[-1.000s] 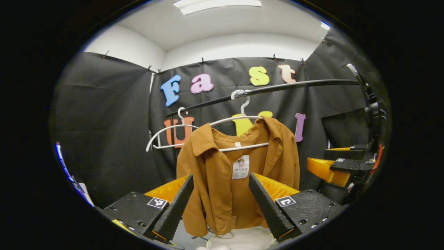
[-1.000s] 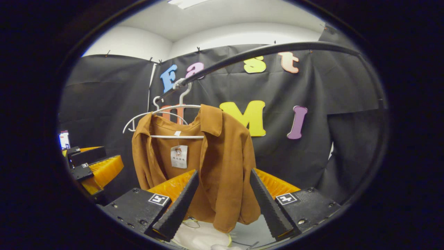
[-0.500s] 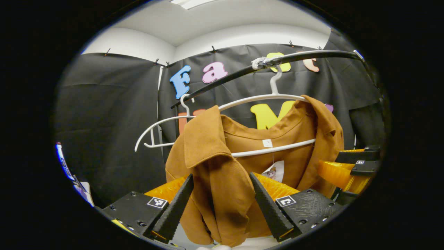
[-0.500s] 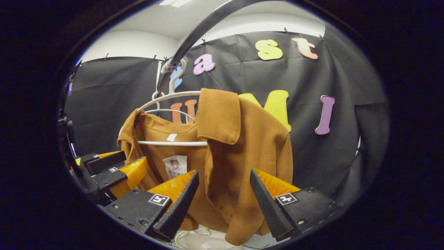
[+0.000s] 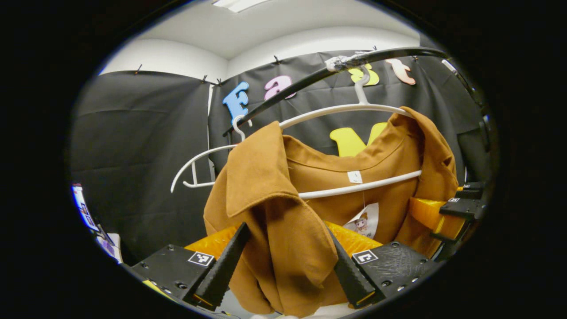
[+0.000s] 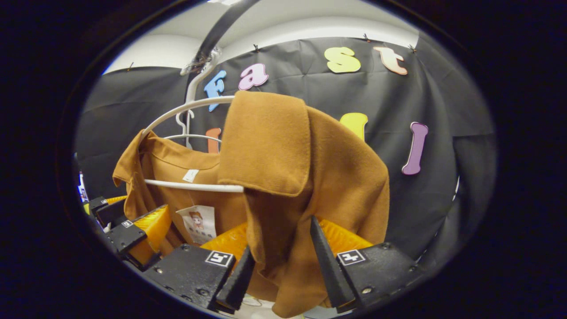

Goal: Grasp the clothes on the hanger with both hands and then place them into the laundry hamper below.

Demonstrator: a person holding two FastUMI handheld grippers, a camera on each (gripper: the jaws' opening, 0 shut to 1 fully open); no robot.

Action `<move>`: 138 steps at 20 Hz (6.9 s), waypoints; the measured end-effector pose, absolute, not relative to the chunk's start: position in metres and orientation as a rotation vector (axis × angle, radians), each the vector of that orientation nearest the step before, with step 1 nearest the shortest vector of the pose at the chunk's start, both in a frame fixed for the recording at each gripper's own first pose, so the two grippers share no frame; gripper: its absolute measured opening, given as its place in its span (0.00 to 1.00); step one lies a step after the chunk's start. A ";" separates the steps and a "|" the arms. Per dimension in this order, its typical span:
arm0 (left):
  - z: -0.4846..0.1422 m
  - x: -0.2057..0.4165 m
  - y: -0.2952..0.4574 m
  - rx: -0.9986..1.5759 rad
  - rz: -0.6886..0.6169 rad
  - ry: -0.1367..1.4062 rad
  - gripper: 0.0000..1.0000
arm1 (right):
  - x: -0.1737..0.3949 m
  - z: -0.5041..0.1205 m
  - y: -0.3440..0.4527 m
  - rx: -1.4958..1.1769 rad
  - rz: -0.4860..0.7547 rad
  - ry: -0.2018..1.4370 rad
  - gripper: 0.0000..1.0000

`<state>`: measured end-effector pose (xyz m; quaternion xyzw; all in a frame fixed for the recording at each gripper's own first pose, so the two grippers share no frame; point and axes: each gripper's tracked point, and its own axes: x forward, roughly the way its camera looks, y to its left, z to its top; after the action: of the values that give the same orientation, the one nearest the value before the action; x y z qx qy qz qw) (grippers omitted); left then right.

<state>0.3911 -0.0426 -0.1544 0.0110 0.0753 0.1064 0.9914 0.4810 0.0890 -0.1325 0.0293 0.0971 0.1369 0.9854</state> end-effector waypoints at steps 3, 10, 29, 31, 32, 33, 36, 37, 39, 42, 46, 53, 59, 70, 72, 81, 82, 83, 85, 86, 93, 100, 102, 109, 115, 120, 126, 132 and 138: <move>-0.158 0.392 -0.035 0.025 0.217 0.162 0.98 | 0.487 -0.133 0.081 0.095 0.344 0.204 0.53; -0.161 0.393 -0.015 0.002 0.225 0.176 0.54 | 0.486 -0.133 0.070 0.170 0.456 0.214 0.10; -0.125 0.374 -0.007 -0.117 0.120 0.133 0.00 | 0.440 -0.079 0.092 0.618 0.981 0.227 0.04; -0.110 0.372 -0.002 -0.153 0.112 0.108 0.00 | 0.438 -0.063 0.091 0.666 1.011 0.195 0.04; -0.102 0.373 0.002 -0.179 0.112 0.092 0.00 | 0.441 -0.056 0.091 0.692 1.013 0.181 0.04; -0.094 0.373 0.009 -0.198 0.117 0.076 0.00 | 0.443 -0.049 0.089 0.722 1.011 0.176 0.04; -0.070 0.377 0.036 -0.191 0.143 0.023 0.03 | 0.445 -0.037 0.085 0.763 1.003 0.142 0.03; -0.063 0.377 0.042 -0.210 0.145 0.015 0.00 | 0.444 -0.034 0.081 0.779 1.003 0.133 0.03; -0.056 0.376 0.054 -0.232 0.160 0.006 0.00 | 0.450 -0.029 0.072 0.828 0.988 0.125 0.03; -0.059 0.380 0.064 -0.245 0.172 0.020 0.00 | 0.458 -0.019 0.053 0.926 0.964 0.097 0.03; -0.064 0.383 0.075 -0.251 0.184 0.033 0.00 | 0.464 -0.015 0.032 0.948 0.930 0.066 0.03; -0.104 0.386 0.088 -0.286 0.198 0.118 0.00 | 0.487 -0.031 -0.009 0.996 0.802 0.062 0.03; -0.146 0.389 0.079 -0.308 0.204 0.190 0.00 | 0.503 -0.073 -0.031 0.989 0.670 0.128 0.03; -0.239 0.352 0.031 -0.254 0.157 0.393 0.00 | 0.460 -0.163 0.020 0.784 0.666 0.374 0.03; -0.241 0.344 0.007 -0.241 0.113 0.410 0.00 | 0.443 -0.165 0.037 0.758 0.701 0.399 0.03; -0.168 0.337 -0.089 -0.137 -0.163 0.364 0.05 | 0.360 -0.121 0.143 0.576 0.984 0.401 0.04; -0.162 0.334 -0.092 -0.129 -0.177 0.357 0.05 | 0.350 -0.116 0.151 0.560 1.012 0.397 0.04; -0.158 0.330 -0.092 -0.118 -0.182 0.356 0.05 | 0.343 -0.112 0.159 0.543 1.030 0.394 0.04; -0.155 0.321 -0.087 -0.113 -0.173 0.353 0.06 | 0.331 -0.107 0.174 0.512 1.064 0.408 0.04; -0.153 0.317 -0.084 -0.120 -0.165 0.352 0.05 | 0.325 -0.104 0.181 0.491 1.080 0.410 0.04; -0.170 0.303 -0.110 -0.110 -0.218 0.353 0.00 | 0.316 -0.128 0.176 0.458 1.075 0.471 0.03; -0.271 0.286 -0.155 -0.164 -0.252 0.507 0.00 | 0.316 -0.239 0.129 0.380 0.937 0.655 0.04; -0.305 0.278 -0.173 -0.183 -0.266 0.552 0.00 | 0.316 -0.273 0.116 0.349 0.890 0.709 0.04; -0.437 0.248 -0.197 -0.311 -0.212 0.852 0.00 | 0.296 -0.403 0.090 0.214 0.729 0.987 0.04; -0.493 0.193 -0.206 -0.343 -0.149 1.080 0.00 | 0.260 -0.488 0.098 0.129 0.632 1.236 0.04; -0.496 0.179 -0.208 -0.321 -0.119 1.160 0.00 | 0.251 -0.500 0.097 0.102 0.593 1.314 0.04; -0.492 0.183 -0.196 -0.250 -0.095 1.150 0.06 | 0.255 -0.494 0.096 0.023 0.548 1.291 0.04; -0.498 0.182 -0.190 -0.261 -0.073 1.142 0.97 | 0.278 -0.492 0.082 0.002 0.450 1.239 0.60; -0.488 0.178 -0.175 -0.227 -0.060 1.128 1.00 | 0.277 -0.498 0.078 -0.075 0.434 1.204 0.76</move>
<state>0.1783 -0.1754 -0.4882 -0.1074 0.5333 -0.0283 0.8386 0.2774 0.0777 -0.4982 -0.0349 0.5616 0.2025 0.8015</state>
